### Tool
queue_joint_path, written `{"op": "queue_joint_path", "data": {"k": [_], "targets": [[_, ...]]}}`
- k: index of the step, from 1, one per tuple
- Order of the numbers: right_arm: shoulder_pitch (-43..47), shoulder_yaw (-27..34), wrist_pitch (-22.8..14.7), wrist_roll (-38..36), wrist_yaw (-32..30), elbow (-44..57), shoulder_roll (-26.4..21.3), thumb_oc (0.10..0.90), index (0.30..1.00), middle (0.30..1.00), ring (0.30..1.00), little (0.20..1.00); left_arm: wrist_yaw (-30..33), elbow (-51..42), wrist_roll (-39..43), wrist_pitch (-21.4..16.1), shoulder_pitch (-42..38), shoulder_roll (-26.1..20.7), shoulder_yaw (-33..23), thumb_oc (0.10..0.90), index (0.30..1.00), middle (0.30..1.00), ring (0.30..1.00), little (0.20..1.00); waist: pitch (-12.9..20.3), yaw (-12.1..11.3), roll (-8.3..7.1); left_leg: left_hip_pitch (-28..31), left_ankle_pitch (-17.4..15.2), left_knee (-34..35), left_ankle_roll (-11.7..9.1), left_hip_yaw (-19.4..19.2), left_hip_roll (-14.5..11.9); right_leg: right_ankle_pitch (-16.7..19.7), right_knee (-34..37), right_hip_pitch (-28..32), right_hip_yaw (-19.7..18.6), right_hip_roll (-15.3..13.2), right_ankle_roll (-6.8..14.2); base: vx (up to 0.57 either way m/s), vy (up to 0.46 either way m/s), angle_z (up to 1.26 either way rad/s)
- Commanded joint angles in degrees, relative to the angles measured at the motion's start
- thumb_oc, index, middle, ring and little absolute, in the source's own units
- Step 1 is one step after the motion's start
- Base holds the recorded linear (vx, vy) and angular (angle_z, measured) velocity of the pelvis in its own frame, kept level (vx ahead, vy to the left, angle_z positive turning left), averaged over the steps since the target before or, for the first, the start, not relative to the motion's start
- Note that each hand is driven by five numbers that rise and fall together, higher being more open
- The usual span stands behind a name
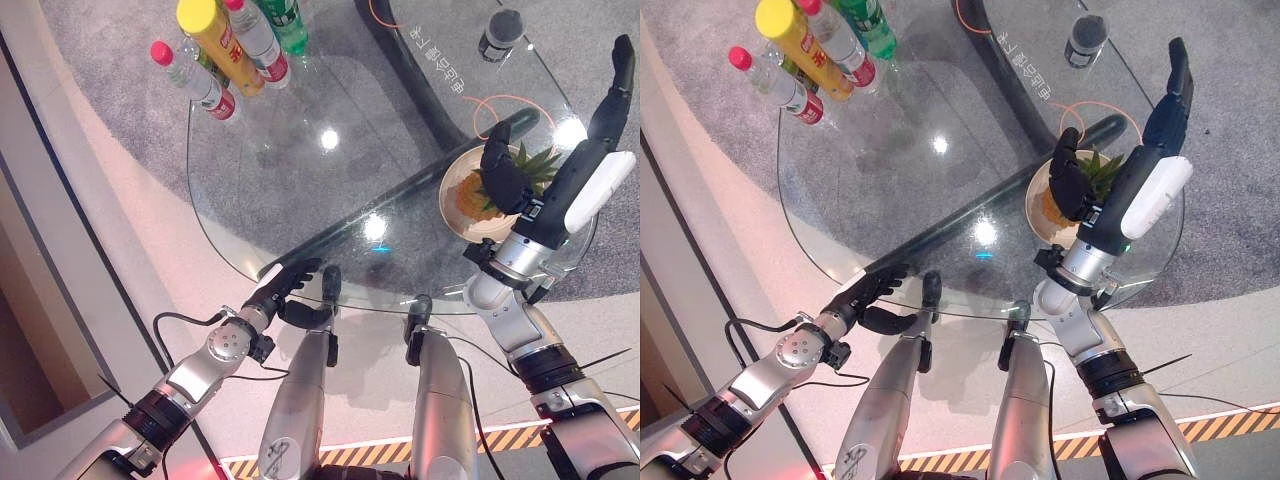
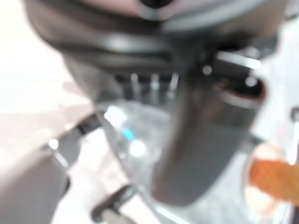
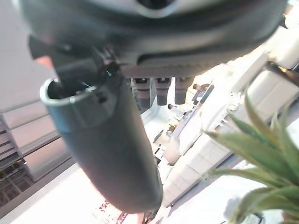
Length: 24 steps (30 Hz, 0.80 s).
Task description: Pick up the fruit to the plate
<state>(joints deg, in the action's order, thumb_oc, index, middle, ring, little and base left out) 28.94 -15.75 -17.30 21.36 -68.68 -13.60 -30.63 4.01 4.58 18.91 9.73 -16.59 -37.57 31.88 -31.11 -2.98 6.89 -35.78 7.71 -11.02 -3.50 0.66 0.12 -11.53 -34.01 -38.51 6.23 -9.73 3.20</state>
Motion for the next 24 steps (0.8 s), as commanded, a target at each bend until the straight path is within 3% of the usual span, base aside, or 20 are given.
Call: {"op": "queue_joint_path", "data": {"k": [1, 15, 19, 24], "targets": [[0.89, 3.11, -3.58, 5.56, 0.08, 8.64, -1.55, 0.800, 0.900, 0.900, 0.900, 0.900, -0.74, -6.91, -2.31, -2.37, 3.20, -1.51, -3.66, 0.800, 0.900, 0.900, 0.900, 0.900, 1.31, 0.33, -2.77, 2.87, -9.11, -9.94, 4.01, -3.41, 3.48, 11.91, 12.87, 6.07, 4.44, 3.22, 0.25, 0.00, 0.000, 0.00], [-3.46, 1.45, -6.67, 4.17, 6.34, 16.22, -0.43, 0.800, 0.900, 0.900, 0.900, 0.900, -0.84, -7.74, -2.24, -1.97, 5.31, -1.13, -5.39, 0.800, 0.900, 0.900, 0.900, 0.900, 1.31, 0.78, -3.86, 7.65, -9.08, -8.74, 3.99, -3.04, 3.25, 11.03, 13.69, 11.00, 4.42, 3.68, 0.00, 0.00, -0.001, 0.00], [-5.00, -0.17, -11.21, -0.30, 15.17, 19.95, 0.62, 0.800, 0.900, 0.900, 0.900, 0.900, 0.47, -7.18, -1.08, -1.34, 6.16, -0.13, -6.07, 0.800, 0.900, 0.900, 0.900, 0.900, 1.31, 0.76, -4.29, 10.87, -8.84, -7.33, 3.81, -2.74, 3.34, 10.91, 15.29, 14.48, 4.49, 3.94, -0.11, -0.02, -0.013, 0.02], [-6.56, -3.65, -12.63, -4.51, 26.84, 22.58, 0.05, 0.800, 0.900, 0.900, 0.900, 0.900, 0.93, -5.84, 0.60, -1.43, 7.74, 1.00, -7.59, 0.800, 0.900, 0.900, 0.900, 0.900, 1.31, 0.41, -4.52, 15.41, -8.42, -4.98, 3.51, -2.38, 3.41, 10.81, 17.63, 19.17, 4.69, 4.05, -0.08, -0.01, -0.006, 0.01]]}}
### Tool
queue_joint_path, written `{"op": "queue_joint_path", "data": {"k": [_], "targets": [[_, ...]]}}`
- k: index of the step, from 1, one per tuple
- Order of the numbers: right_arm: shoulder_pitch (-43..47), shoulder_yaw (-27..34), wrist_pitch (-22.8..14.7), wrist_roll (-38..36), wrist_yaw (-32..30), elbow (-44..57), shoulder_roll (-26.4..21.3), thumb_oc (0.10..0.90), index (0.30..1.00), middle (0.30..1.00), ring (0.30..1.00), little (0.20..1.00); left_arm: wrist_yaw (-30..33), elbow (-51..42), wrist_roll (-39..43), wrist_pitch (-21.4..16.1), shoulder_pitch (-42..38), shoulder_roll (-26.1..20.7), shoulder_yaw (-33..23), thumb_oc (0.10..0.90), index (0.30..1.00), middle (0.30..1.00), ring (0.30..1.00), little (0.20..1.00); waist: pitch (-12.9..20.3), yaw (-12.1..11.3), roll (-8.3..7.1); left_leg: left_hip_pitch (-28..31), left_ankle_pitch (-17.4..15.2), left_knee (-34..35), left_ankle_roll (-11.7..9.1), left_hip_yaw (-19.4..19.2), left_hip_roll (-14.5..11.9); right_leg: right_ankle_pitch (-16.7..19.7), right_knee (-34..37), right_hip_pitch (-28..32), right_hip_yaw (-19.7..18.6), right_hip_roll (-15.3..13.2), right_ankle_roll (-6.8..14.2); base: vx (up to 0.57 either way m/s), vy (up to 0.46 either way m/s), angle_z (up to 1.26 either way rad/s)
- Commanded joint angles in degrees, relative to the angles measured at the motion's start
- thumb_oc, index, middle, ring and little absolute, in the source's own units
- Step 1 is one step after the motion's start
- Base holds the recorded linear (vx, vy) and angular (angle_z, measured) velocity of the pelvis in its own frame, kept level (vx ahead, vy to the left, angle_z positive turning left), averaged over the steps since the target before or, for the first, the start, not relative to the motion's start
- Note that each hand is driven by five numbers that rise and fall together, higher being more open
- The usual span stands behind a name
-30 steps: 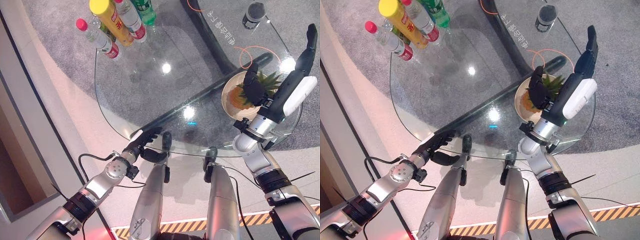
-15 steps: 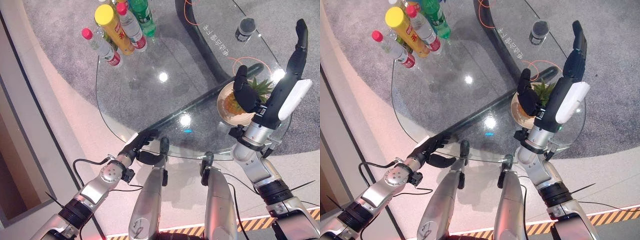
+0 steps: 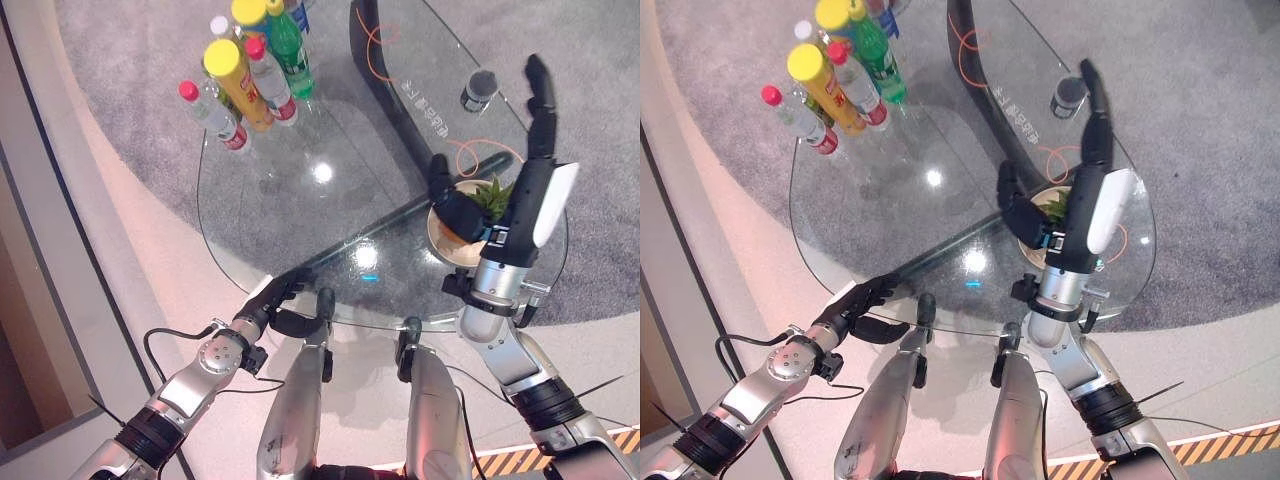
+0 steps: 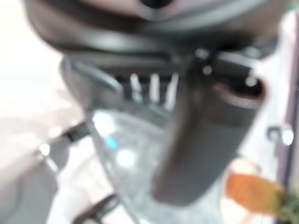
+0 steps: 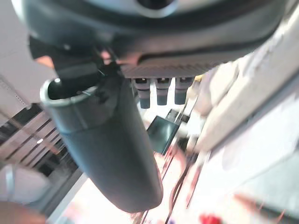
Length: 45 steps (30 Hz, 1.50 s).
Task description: Pick up the fruit to the plate
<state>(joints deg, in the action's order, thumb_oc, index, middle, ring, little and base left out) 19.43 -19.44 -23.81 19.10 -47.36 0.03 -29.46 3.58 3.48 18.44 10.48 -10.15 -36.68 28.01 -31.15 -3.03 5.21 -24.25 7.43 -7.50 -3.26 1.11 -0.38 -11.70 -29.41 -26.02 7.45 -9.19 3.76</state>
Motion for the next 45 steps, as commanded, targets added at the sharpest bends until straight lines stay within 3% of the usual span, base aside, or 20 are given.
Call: {"op": "queue_joint_path", "data": {"k": [1, 6, 10, 13, 16, 19, 22, 26, 32, 33, 37, 39, 45], "targets": [[2.54, -0.63, -6.46, -3.13, 7.81, 9.17, -1.23, 0.800, 0.900, 0.900, 0.900, 0.900, 1.51, -4.48, 1.62, -1.98, 1.51, 0.30, -3.83, 0.800, 0.900, 0.900, 0.900, 0.900, 1.36, 0.49, -2.89, 4.71, -8.10, -8.10, 3.22, -2.78, 3.94, 11.01, 13.49, 7.51, 3.49, 3.53, -0.60, 0.00, 0.000, 0.00], [0.98, -3.60, -7.33, -7.27, 17.33, 8.98, -2.26, 0.800, 0.900, 0.900, 0.900, 0.900, 1.45, -2.23, 2.64, -1.62, 2.49, 1.40, -3.92, 0.800, 0.900, 0.900, 0.900, 0.900, 1.41, 0.31, -3.32, 8.62, -7.84, -6.19, 2.83, -2.58, 3.93, 11.14, 16.01, 11.77, 3.75, 3.50, -0.44, -0.02, -0.017, 0.00], [-2.56, -6.13, -7.05, -12.89, 26.97, 8.61, -3.56, 0.800, 0.900, 0.900, 0.900, 0.900, 1.96, 0.32, 5.38, -2.15, 5.58, 2.69, -4.42, 0.800, 0.900, 0.900, 0.900, 0.900, 4.36, 0.13, -4.04, 11.78, -7.10, -3.09, 2.29, -1.84, 3.61, 11.42, 19.21, 15.25, 3.60, 3.79, -0.24, 0.00, 0.000, 0.00], [-7.08, -7.95, -3.45, -21.77, 36.60, 6.95, -4.15, 0.800, 0.900, 0.900, 0.900, 0.900, 1.85, 3.79, 5.65, -2.42, 8.30, 4.42, -4.77, 0.800, 0.900, 0.900, 0.900, 0.900, 8.00, -0.04, -5.07, 15.29, -6.18, 1.00, 1.71, -1.14, 3.11, 12.02, 23.09, 19.18, 3.39, 3.97, 0.19, 0.04, -0.034, 0.04], [-10.39, -8.76, -1.60, -24.94, 41.24, 3.85, -3.15, 0.800, 0.900, 0.900, 0.900, 0.900, 1.43, 6.72, 6.36, -3.15, 9.93, 6.05, -5.09, 0.800, 0.900, 0.900, 0.900, 0.900, 10.16, -0.13, -5.70, 17.35, -5.53, 3.42, 1.42, -0.88, 2.79, 12.66, 25.35, 21.38, 3.59, 3.89, 0.49, 0.03, -0.028, 0.04], [-14.54, -9.47, 4.82, -31.47, 46.90, -2.38, -0.57, 0.800, 0.900, 0.900, 0.900, 0.900, 1.07, 11.96, 6.48, -4.68, 12.21, 8.36, -6.02, 0.800, 0.900, 0.900, 0.900, 0.900, 13.05, -0.26, -6.39, 19.76, -4.87, 5.94, 1.06, -0.44, 2.36, 13.44, 27.46, 23.67, 3.98, 3.74, 0.86, 0.01, -0.022, -0.01], [-16.31, -9.91, 11.02, -33.42, 49.89, -8.06, 1.27, 0.800, 0.900, 0.900, 0.900, 0.900, 0.02, 16.53, 7.81, -5.25, 12.93, 9.99, -7.02, 0.800, 0.900, 0.900, 0.900, 0.900, 14.52, -0.26, -6.64, 21.14, -4.56, 7.15, 0.91, -0.22, 2.11, 13.75, 28.40, 24.95, 4.21, 3.63, 0.95, 0.02, -0.011, 0.02], [-18.96, -10.34, 24.19, -33.16, 56.14, -16.57, 2.58, 0.800, 0.900, 0.900, 0.900, 0.900, -1.91, 22.66, 7.09, -5.31, 13.69, 12.04, -8.97, 0.800, 0.900, 0.900, 0.900, 0.900, 17.20, -0.20, -7.06, 23.44, -4.26, 8.99, 0.59, -0.44, 1.57, 14.27, 30.37, 27.25, 4.76, 3.61, 0.94, 0.05, -0.025, 0.05], [-19.76, -8.82, 32.23, -37.32, 57.78, -23.61, 4.72, 0.800, 0.900, 0.900, 0.900, 0.900, -3.32, 28.82, 8.67, -5.09, 13.62, 14.13, -10.21, 0.800, 0.900, 0.900, 0.900, 0.900, 19.50, -0.16, -7.24, 25.39, -3.57, 11.00, 0.25, -0.78, 1.05, 15.09, 32.42, 29.15, 5.12, 3.66, 0.98, 0.04, -0.014, -0.01], [-19.88, -7.62, 35.18, -37.92, 58.92, -27.08, 6.17, 0.800, 0.900, 0.900, 0.900, 0.900, -3.90, 31.65, 10.83, -4.46, 13.63, 15.74, -11.12, 0.800, 0.900, 0.900, 0.900, 0.900, 20.38, -0.13, -7.19, 25.93, -3.47, 11.62, 0.18, -0.88, 0.80, 15.32, 33.10, 29.73, 5.23, 3.68, 1.00, 0.05, -0.014, -0.07], [-19.34, -5.28, 40.48, -39.10, 59.97, -38.29, 9.59, 0.800, 0.900, 0.900, 0.900, 0.900, -2.90, 40.45, 11.83, -4.91, 12.51, 19.40, -13.47, 0.800, 0.900, 0.900, 0.900, 0.900, 22.09, -0.03, -7.11, 26.79, -3.49, 12.50, 0.08, -1.22, 0.45, 15.61, 34.13, 30.65, 5.21, 3.66, 1.18, 0.04, -0.017, -0.03], [-18.46, -3.25, 40.82, -40.11, 62.09, -48.87, 11.49, 0.800, 0.900, 0.900, 0.900, 0.900, -3.38, 47.45, 10.59, -6.76, 11.45, 21.25, -14.55, 0.800, 0.900, 0.900, 0.900, 0.900, 23.15, -0.13, -7.09, 27.21, -3.85, 12.50, 0.04, -1.37, 0.31, 15.65, 34.41, 31.08, 4.95, 3.67, 1.17, 0.06, -0.014, 0.00], [-17.30, 1.75, 42.06, -43.70, 62.56, -65.34, 14.53, 0.800, 0.900, 0.900, 0.900, 0.900, -3.60, 60.93, 8.66, -8.40, 9.68, 23.75, -16.88, 0.800, 0.900, 0.900, 0.900, 0.900, 25.26, -0.08, -6.77, 28.18, -4.53, 12.50, 0.13, -2.03, 0.06, 15.35, 34.41, 31.88, 4.42, 3.71, 1.15, 0.07, 0.004, -0.07]]}}
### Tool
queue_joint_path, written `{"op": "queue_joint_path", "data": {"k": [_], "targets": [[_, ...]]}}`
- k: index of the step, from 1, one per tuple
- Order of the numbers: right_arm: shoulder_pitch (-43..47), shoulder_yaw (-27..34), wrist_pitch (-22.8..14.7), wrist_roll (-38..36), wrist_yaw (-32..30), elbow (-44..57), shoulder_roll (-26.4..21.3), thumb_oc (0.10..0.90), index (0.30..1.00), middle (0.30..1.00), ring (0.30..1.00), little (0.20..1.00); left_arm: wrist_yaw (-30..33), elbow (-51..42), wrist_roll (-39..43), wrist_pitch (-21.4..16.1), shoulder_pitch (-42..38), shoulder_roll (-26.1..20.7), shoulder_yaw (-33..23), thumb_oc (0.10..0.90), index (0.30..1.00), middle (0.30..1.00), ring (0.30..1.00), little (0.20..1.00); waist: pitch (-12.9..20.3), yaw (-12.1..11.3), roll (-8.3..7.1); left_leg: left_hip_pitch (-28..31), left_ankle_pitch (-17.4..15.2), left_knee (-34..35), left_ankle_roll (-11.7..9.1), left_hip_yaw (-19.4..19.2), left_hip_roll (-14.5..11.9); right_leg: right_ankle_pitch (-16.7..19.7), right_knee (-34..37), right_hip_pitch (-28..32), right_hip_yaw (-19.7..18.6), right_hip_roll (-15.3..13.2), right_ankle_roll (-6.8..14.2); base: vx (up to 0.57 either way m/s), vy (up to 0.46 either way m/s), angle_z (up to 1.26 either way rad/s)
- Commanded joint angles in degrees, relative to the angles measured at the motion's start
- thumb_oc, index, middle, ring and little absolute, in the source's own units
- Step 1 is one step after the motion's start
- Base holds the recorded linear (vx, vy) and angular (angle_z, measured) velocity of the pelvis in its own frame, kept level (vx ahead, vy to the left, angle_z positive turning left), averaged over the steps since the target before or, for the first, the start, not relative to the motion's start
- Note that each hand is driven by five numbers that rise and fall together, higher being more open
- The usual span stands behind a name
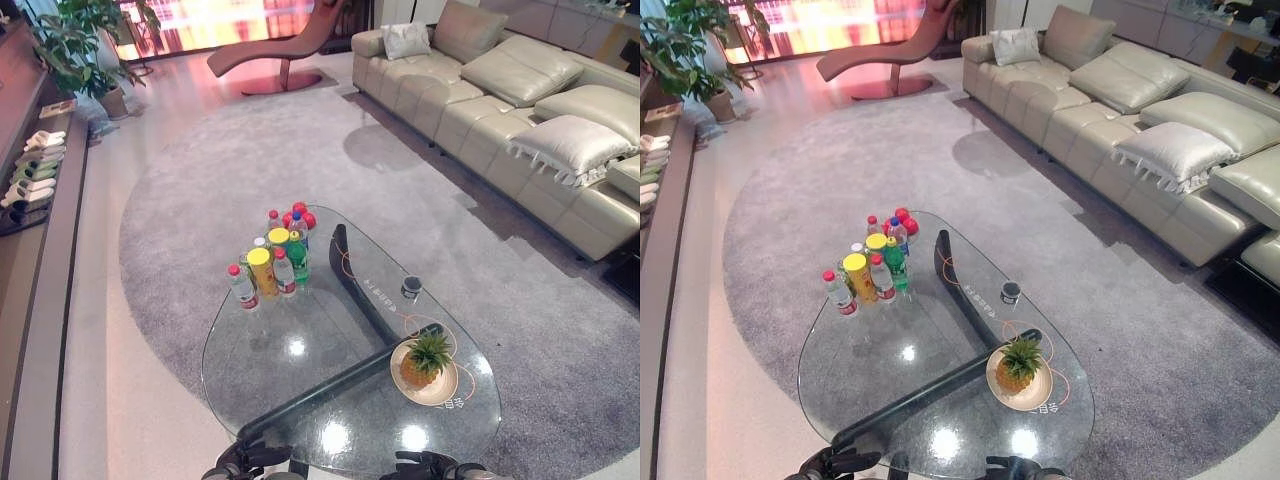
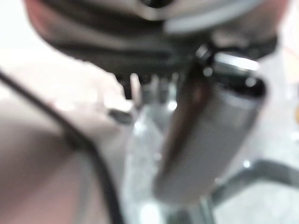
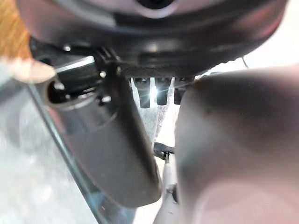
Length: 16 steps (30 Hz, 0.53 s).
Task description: Pick up the fruit to the plate
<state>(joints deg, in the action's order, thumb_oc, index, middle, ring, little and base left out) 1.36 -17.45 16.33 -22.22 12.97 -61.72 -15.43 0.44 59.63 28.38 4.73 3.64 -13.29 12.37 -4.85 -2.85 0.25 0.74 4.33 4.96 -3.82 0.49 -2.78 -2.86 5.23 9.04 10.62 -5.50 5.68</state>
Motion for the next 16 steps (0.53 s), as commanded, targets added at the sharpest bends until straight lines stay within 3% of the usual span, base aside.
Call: {"op": "queue_joint_path", "data": {"k": [1, 9, 16], "targets": [[0.83, 1.03, 2.02, -2.38, 1.89, -6.89, 1.02, 0.800, 0.900, 0.900, 0.900, 0.900, -0.19, 8.18, -2.49, -2.64, -4.42, 0.72, -2.12, 0.800, 0.900, 0.900, 0.900, 0.900, -0.50, -0.12, -1.72, 3.44, -1.63, 0.04, 0.74, -1.60, 2.41, 6.46, -0.23, -3.04, 1.12, 0.03, -0.72, 0.07, 0.012, -0.05], [0.15, 5.61, 1.96, 0.45, -1.32, -14.13, 2.20, 0.800, 0.900, 0.900, 0.900, 0.900, 0.10, 15.20, -8.78, -1.75, -5.10, 1.41, -4.01, 0.800, 0.900, 0.900, 0.900, 0.900, 0.54, 0.66, -1.45, 4.21, -2.28, 0.04, 0.85, -2.09, 2.18, 6.35, -0.23, -2.46, 0.66, -0.01, -0.51, 0.05, 0.006, -0.01], [0.34, 7.39, -0.14, 3.10, -3.87, -15.96, 2.51, 0.800, 0.900, 0.900, 0.900, 0.900, -1.13, 16.26, -7.04, -3.76, -4.74, 1.79, -4.39, 0.800, 0.900, 0.900, 0.900, 0.900, 0.55, 0.84, -1.10, 4.23, -2.33, 0.04, 0.71, -2.48, 1.69, 6.59, -0.23, -2.52, 0.63, -0.33, -0.20, 0.02, 0.003, -0.05]]}}
